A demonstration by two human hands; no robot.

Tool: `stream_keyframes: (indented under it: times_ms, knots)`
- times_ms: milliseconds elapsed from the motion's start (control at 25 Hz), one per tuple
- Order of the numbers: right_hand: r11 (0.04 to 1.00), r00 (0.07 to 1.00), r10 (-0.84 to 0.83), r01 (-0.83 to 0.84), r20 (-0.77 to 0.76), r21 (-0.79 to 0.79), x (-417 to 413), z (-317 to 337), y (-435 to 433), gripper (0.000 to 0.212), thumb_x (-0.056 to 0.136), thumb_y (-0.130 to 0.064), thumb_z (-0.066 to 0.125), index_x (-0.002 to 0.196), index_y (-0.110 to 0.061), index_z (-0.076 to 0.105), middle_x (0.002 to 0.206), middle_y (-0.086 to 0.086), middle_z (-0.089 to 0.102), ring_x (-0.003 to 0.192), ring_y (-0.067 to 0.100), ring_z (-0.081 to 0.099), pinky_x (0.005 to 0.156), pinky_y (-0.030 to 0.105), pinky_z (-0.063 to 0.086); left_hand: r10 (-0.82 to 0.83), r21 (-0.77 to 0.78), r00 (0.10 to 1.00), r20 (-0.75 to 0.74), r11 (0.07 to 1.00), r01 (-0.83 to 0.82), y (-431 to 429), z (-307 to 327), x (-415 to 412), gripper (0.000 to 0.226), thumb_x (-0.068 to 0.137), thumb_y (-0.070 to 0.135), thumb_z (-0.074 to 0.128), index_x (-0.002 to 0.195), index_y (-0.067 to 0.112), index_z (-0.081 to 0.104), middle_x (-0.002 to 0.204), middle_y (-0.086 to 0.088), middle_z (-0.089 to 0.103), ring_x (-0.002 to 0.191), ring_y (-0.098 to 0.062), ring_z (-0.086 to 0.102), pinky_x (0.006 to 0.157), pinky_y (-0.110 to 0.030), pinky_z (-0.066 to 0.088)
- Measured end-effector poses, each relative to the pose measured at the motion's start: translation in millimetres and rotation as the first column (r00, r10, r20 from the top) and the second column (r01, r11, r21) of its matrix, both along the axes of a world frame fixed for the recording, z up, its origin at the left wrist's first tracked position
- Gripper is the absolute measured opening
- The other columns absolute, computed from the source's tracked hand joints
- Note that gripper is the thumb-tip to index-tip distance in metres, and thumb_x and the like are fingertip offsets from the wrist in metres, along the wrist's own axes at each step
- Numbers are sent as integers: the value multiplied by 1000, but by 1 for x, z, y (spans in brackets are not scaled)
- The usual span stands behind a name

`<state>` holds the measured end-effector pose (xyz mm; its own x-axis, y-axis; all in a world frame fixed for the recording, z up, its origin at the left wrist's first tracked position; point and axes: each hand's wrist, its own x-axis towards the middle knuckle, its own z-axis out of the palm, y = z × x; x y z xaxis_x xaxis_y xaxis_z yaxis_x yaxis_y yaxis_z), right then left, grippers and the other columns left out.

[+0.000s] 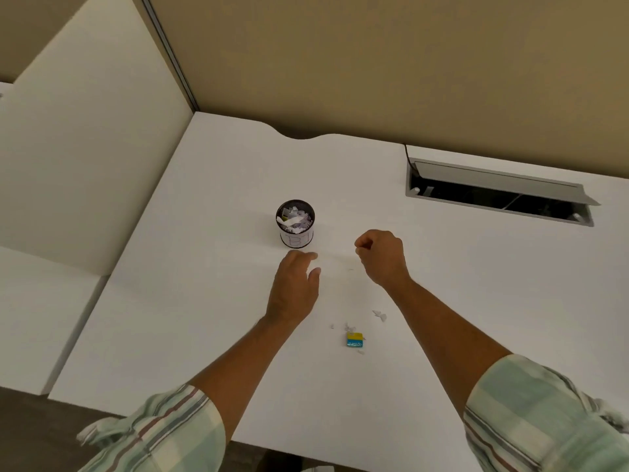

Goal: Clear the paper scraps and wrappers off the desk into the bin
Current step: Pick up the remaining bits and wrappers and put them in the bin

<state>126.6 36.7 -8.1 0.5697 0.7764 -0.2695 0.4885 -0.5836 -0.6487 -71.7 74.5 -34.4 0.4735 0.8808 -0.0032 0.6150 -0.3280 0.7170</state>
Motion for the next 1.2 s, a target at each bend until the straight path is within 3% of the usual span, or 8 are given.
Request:
stream_keyframes:
  times_ms: [160, 280, 600, 800, 880, 1040, 1200]
  knots:
    - [947, 976, 164, -114, 145, -299, 11, -32, -64, 14, 90, -3, 59, 97, -9, 71, 103, 6, 70, 98, 24, 66, 76, 26, 50, 23, -262, 977, -210, 962, -79, -38, -20, -5, 29, 97, 16, 64, 125, 10, 65, 122, -11, 63, 114, -26, 64, 98, -34, 53]
    - [888, 937, 304, -213, 174, -407, -2, -50, -99, 16, 92, -6, 53, 103, -6, 65, 108, 13, 64, 101, 28, 62, 82, 31, 49, 29, -334, 962, -273, 935, -123, -62, -26, -4, 28, 97, 17, 63, 124, 9, 66, 124, -10, 64, 116, -25, 63, 101, -32, 51]
    - [842, 915, 398, -333, 71, -424, -48, -58, -121, 21, 94, -12, 59, 114, -7, 64, 115, 15, 57, 101, 29, 62, 85, 34, 52, 102, -376, 957, -270, 904, -203, -95, -24, 18, 20, 96, 8, 62, 107, 5, 77, 113, -9, 76, 102, -21, 71, 80, -19, 51]
    - [872, 929, 365, -318, 63, -372, -67, -55, -120, 8, 92, -18, 62, 91, -11, 62, 102, 13, 57, 82, 26, 60, 64, 30, 42, 161, -445, 956, -247, 857, -259, -96, -29, 21, 24, 93, 3, 62, 109, 9, 78, 114, -7, 76, 103, -22, 71, 89, -26, 57]
    - [872, 921, 379, -323, 89, -369, -77, -53, -117, 7, 93, -16, 60, 94, -10, 64, 104, 12, 56, 82, 24, 59, 66, 32, 48, 204, -512, 954, -219, 808, -291, -94, -28, 20, 26, 93, 2, 61, 113, 10, 75, 115, -7, 75, 104, -23, 71, 91, -29, 58]
    - [876, 906, 393, -316, 159, -366, -95, -53, -110, 14, 98, -11, 52, 107, -9, 63, 108, 10, 53, 92, 23, 59, 69, 30, 50, 201, -577, 959, -198, 767, -280, -87, -27, 13, 30, 95, 0, 56, 120, 9, 71, 111, -6, 76, 96, -19, 70, 77, -22, 52]
    - [875, 879, 421, -330, 221, -355, -103, -51, -101, 14, 94, -5, 59, 107, -9, 61, 107, 9, 53, 94, 24, 58, 67, 29, 45, 185, -510, 957, -223, 815, -276, -66, -30, -2, 30, 97, 1, 52, 118, 11, 72, 111, -4, 77, 107, -20, 68, 88, -23, 46]
